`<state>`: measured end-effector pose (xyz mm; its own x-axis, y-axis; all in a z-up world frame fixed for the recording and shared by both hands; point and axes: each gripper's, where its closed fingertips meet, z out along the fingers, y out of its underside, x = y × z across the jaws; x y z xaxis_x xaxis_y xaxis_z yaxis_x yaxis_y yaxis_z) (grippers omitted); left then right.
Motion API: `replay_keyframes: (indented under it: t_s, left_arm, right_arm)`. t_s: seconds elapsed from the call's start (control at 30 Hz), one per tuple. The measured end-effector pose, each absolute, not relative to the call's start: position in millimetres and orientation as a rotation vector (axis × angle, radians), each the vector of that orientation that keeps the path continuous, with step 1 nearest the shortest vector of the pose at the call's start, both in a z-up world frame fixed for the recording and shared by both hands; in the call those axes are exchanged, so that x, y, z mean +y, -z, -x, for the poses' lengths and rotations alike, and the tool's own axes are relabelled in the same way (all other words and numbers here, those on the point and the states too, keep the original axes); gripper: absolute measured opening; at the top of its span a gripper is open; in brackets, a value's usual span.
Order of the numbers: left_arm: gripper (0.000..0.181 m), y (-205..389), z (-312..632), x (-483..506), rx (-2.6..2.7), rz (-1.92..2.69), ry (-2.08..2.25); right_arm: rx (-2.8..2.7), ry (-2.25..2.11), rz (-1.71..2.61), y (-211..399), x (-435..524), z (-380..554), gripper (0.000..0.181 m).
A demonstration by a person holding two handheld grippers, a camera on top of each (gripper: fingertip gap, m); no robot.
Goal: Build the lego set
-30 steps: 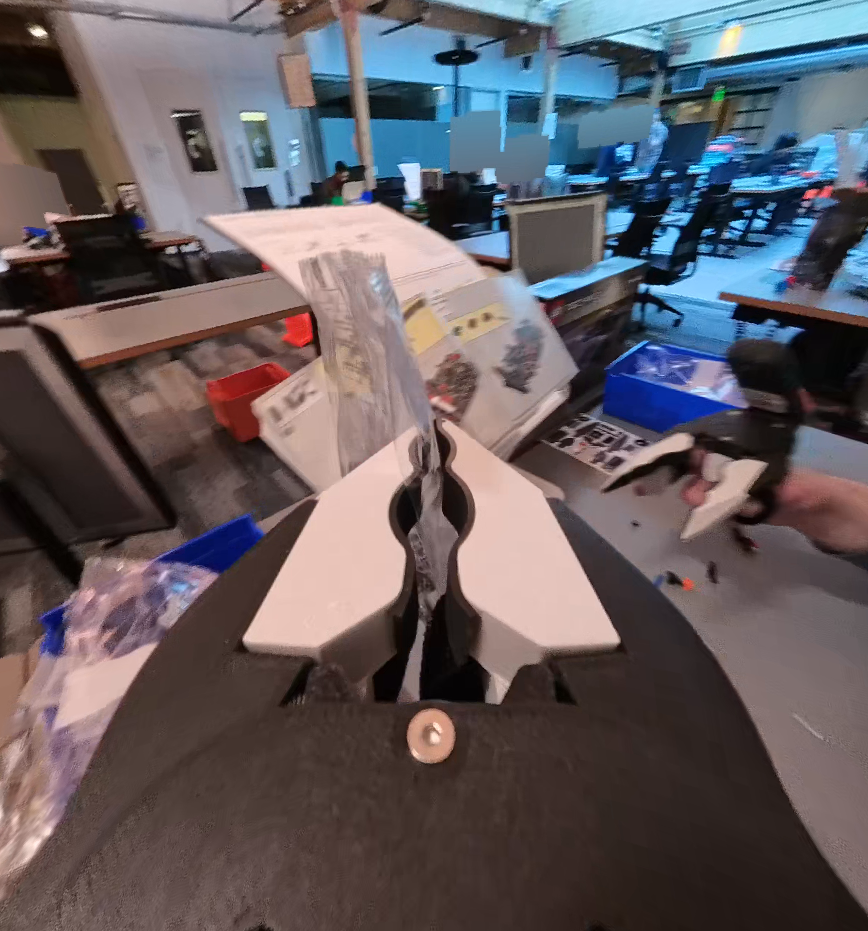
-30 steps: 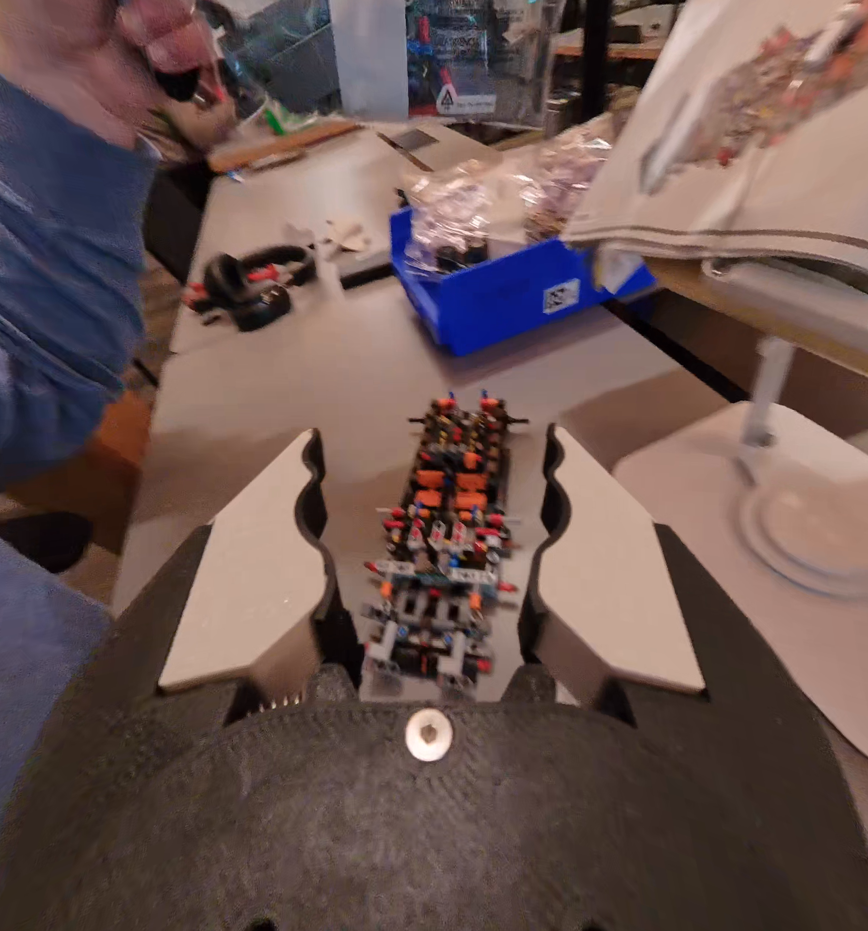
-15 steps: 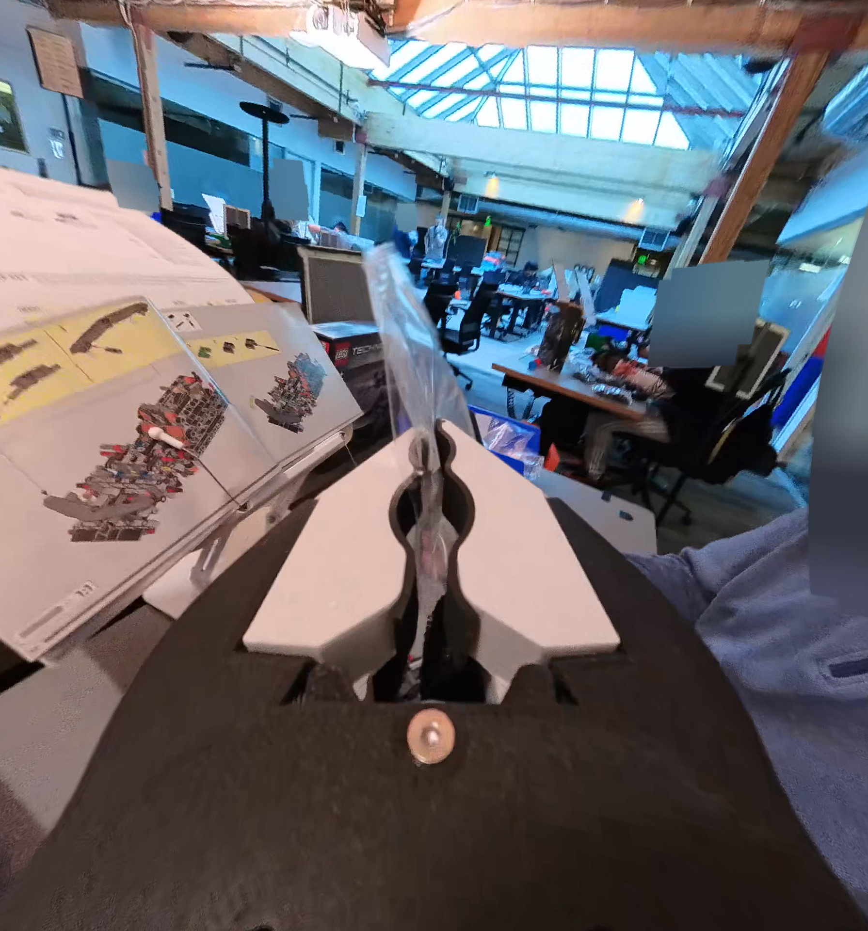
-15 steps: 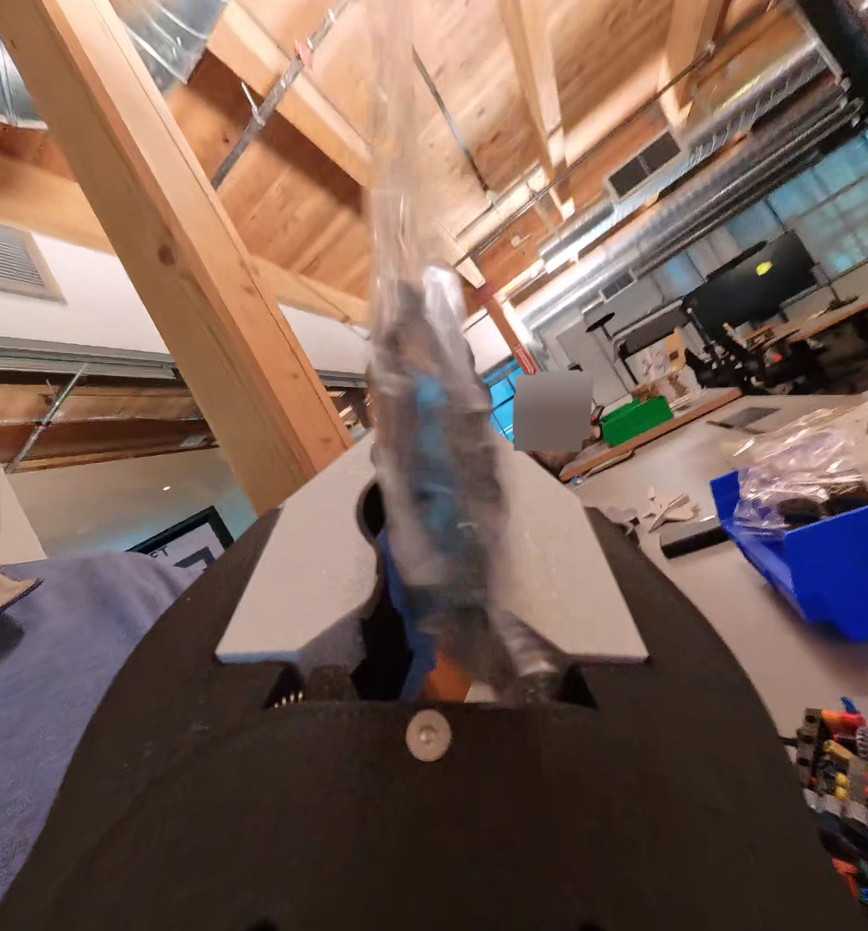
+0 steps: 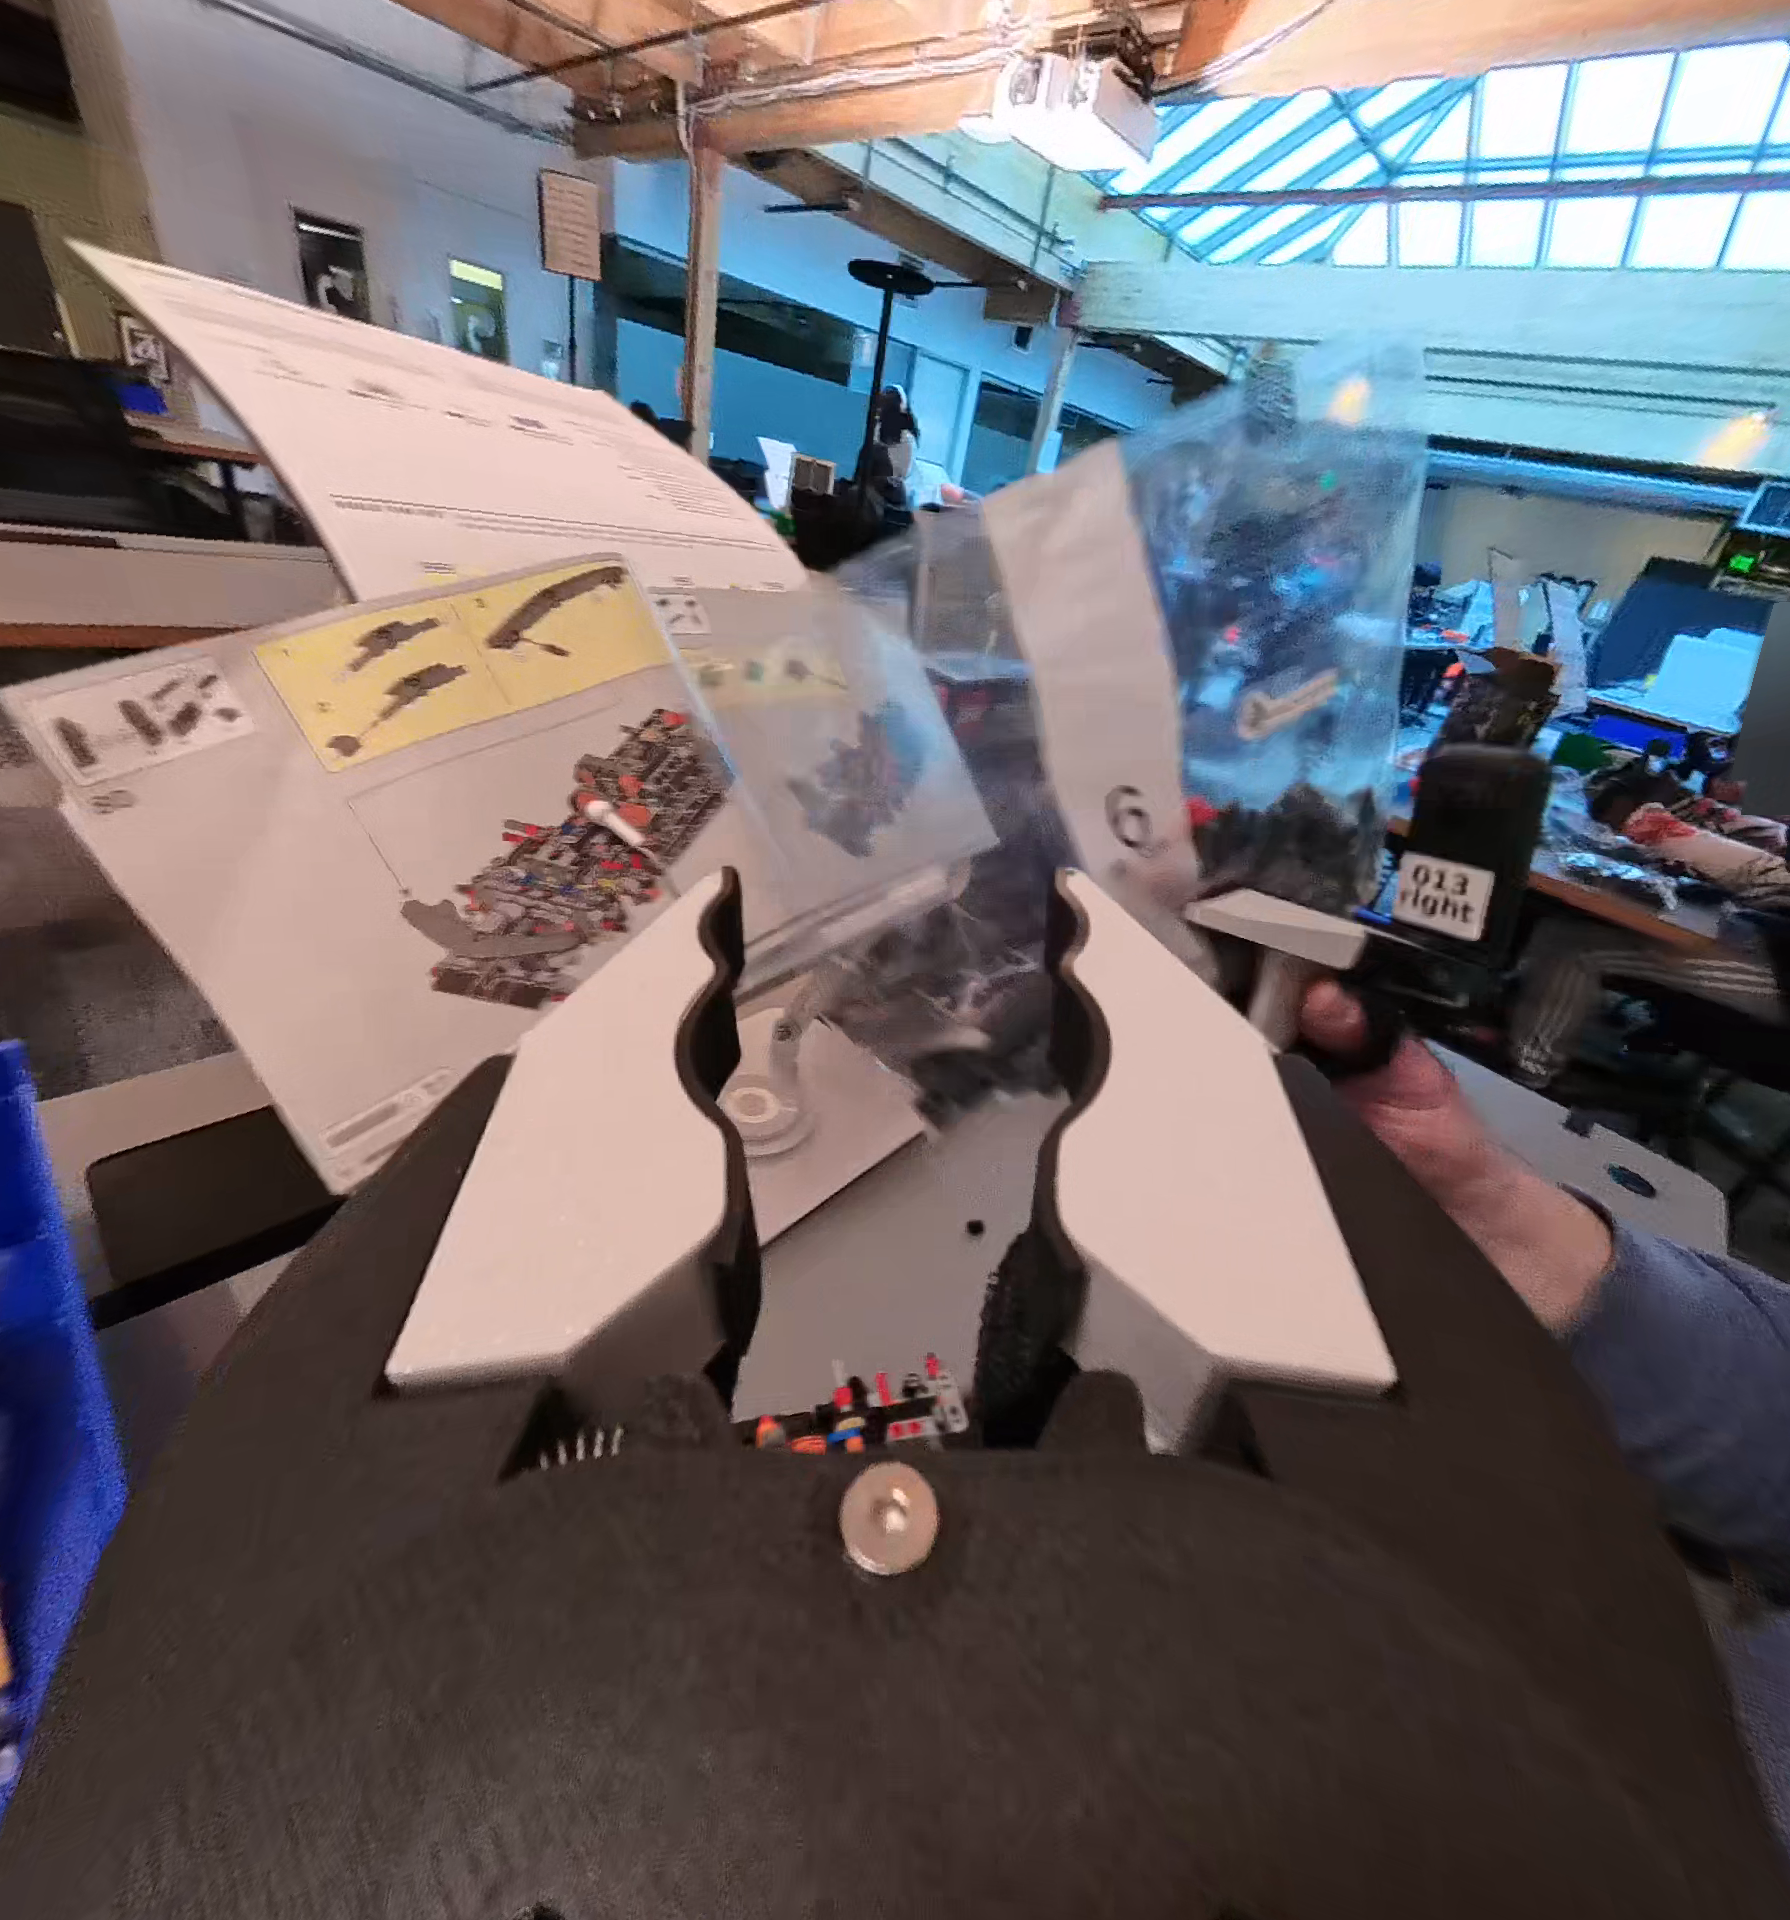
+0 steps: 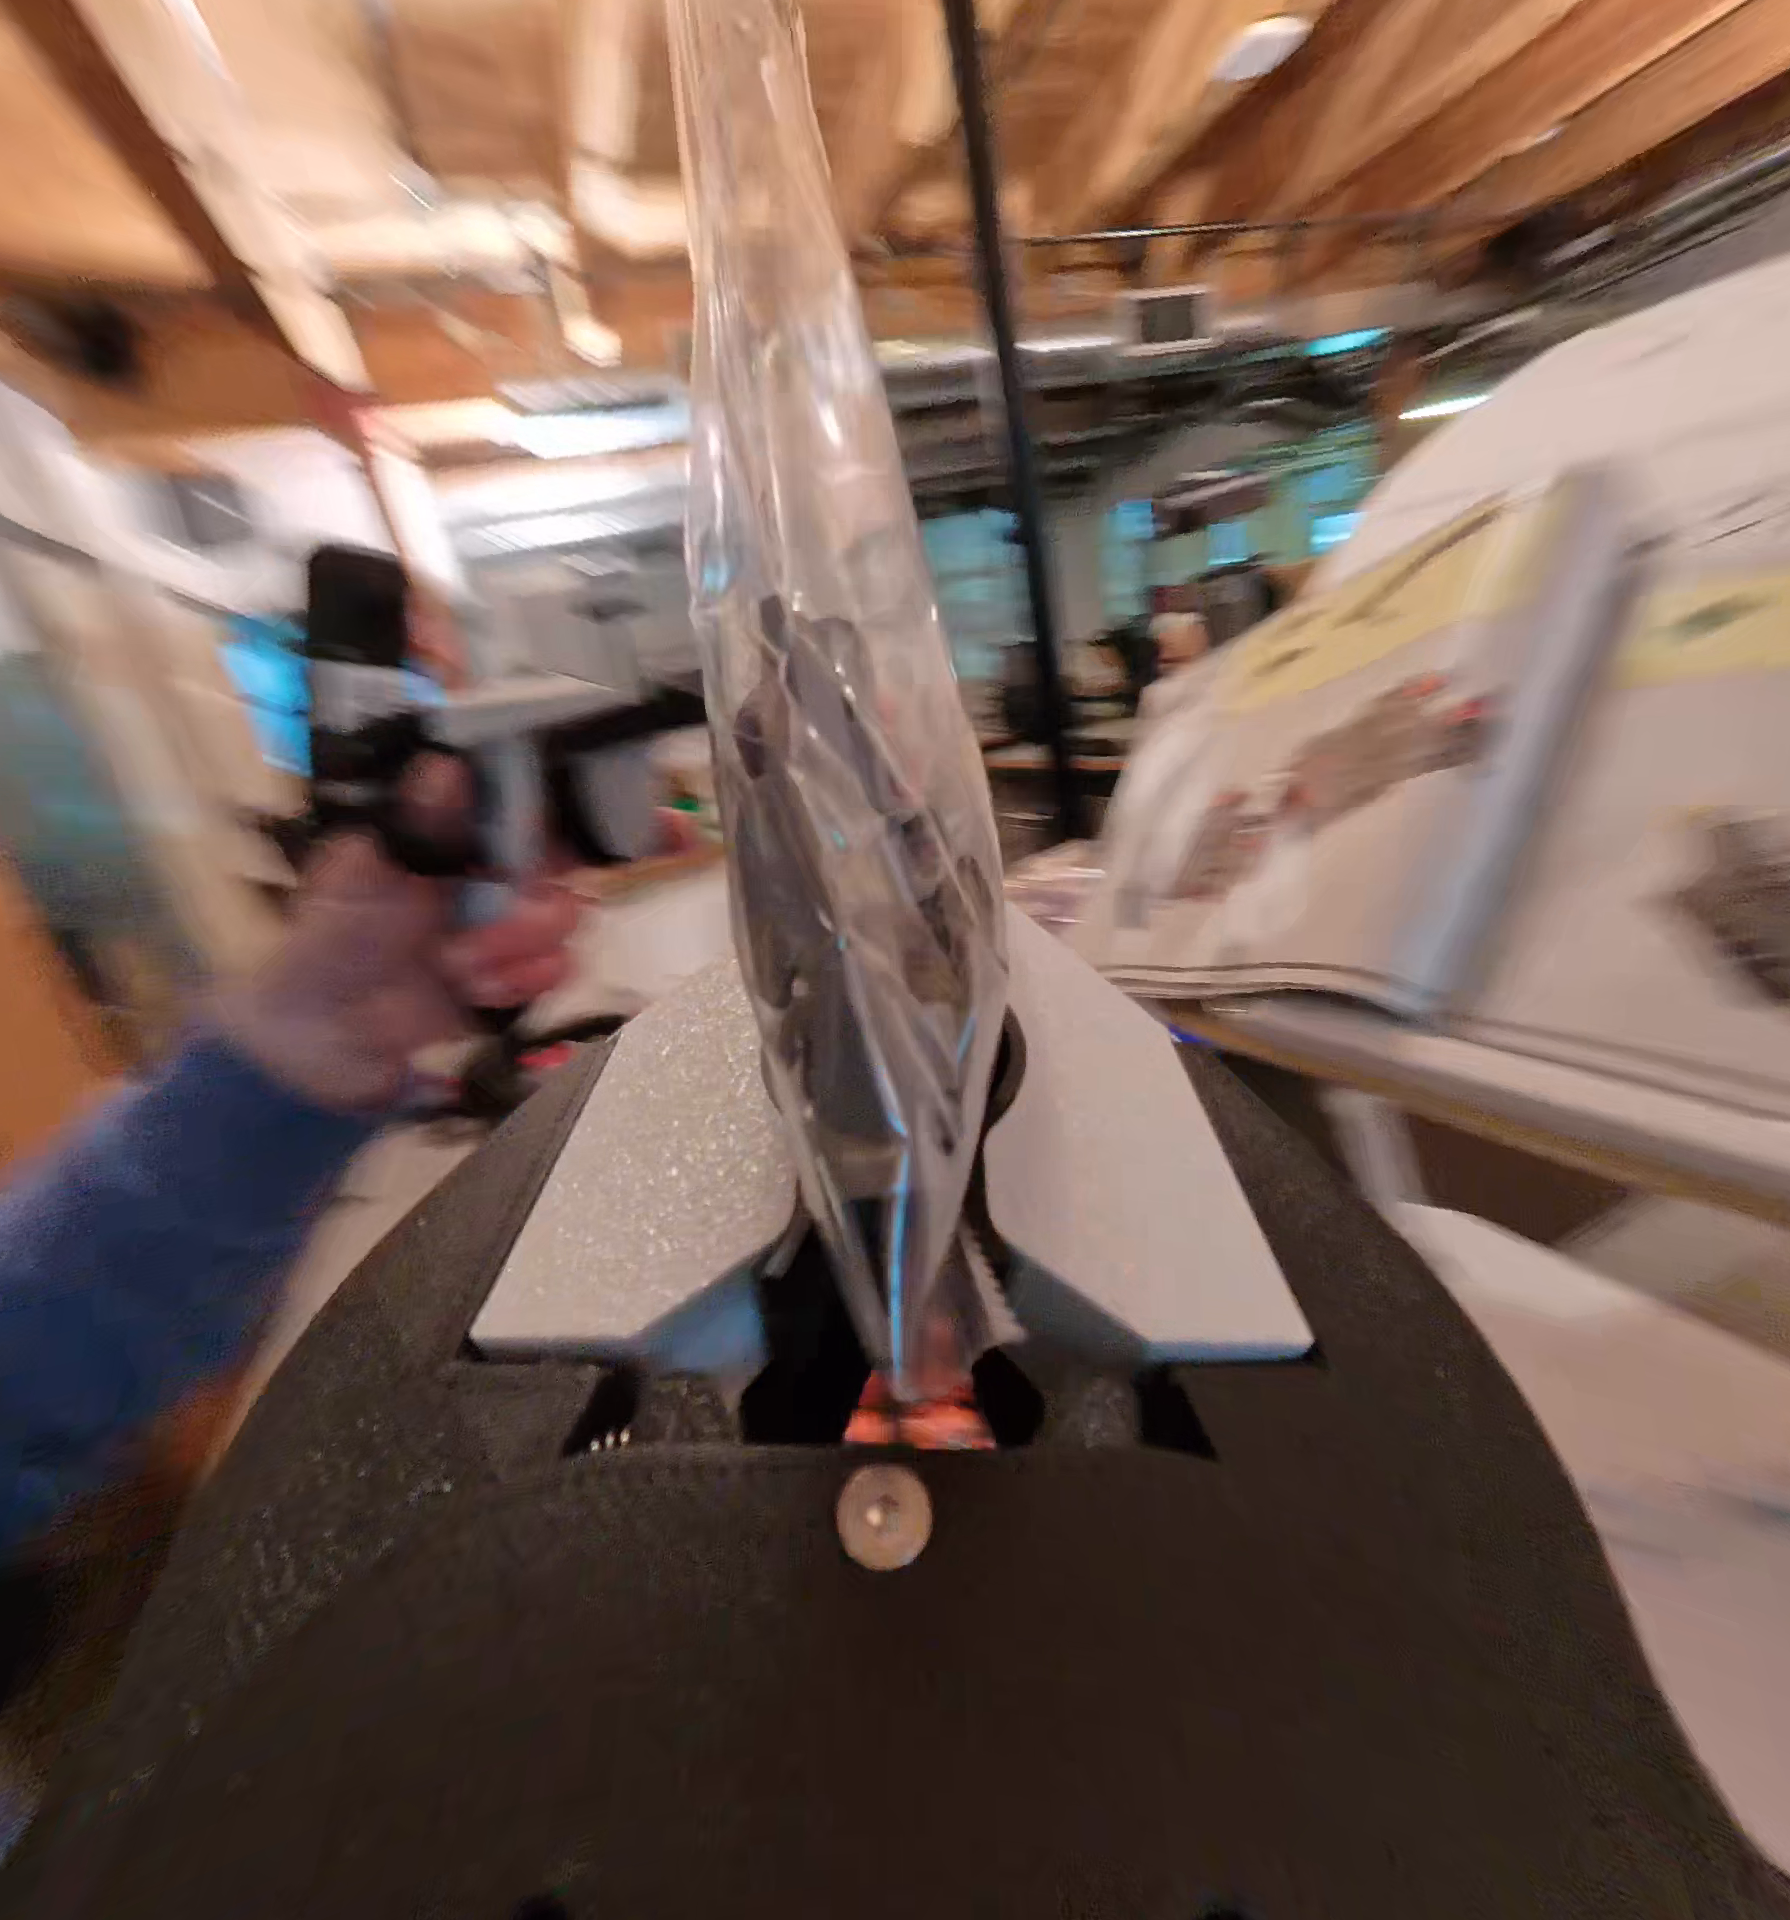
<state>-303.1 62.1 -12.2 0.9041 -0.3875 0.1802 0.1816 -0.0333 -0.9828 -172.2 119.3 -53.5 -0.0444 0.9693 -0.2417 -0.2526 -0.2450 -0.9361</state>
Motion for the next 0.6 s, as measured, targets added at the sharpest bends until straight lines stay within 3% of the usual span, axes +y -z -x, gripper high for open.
replay_keyframes:
  t_s: [0.1, 0.23, 0.37, 0.43, 0.5, 0.6]
  left_arm:
    - [0.066, 14, 253, 56, 0.246, 1.535, 0.563]
    - [0.104, 12, 189, 64, 0.272, 1.527, 0.829]
    - [0.114, 8, 147, 70, 0.285, 1.502, 1.002]
    - [0.1, 5, 141, 74, 0.267, 1.485, 0.989]
    - [0.073, 6, 139, 84, 0.218, 1.482, 0.966]
    - [0.014, 14, 135, 97, 0.185, 1.5, 0.956]
  right_arm:
    - [-0.925, -0.958, 1.153, 49, 146, 153, 0.018]
    - [-1.021, -0.292, 0.952, 35, 148, 138, 0.018]
    - [-1.057, 0.09, 0.78, 28, 141, 126, 0.018]
    - [-1.072, 0.173, 0.743, 31, 140, 120, 0.018]
    - [-1.097, 0.225, 0.703, 37, 136, 117, 0.018]
    - [-1.112, 0.231, 0.693, 47, 132, 111, 0.017]
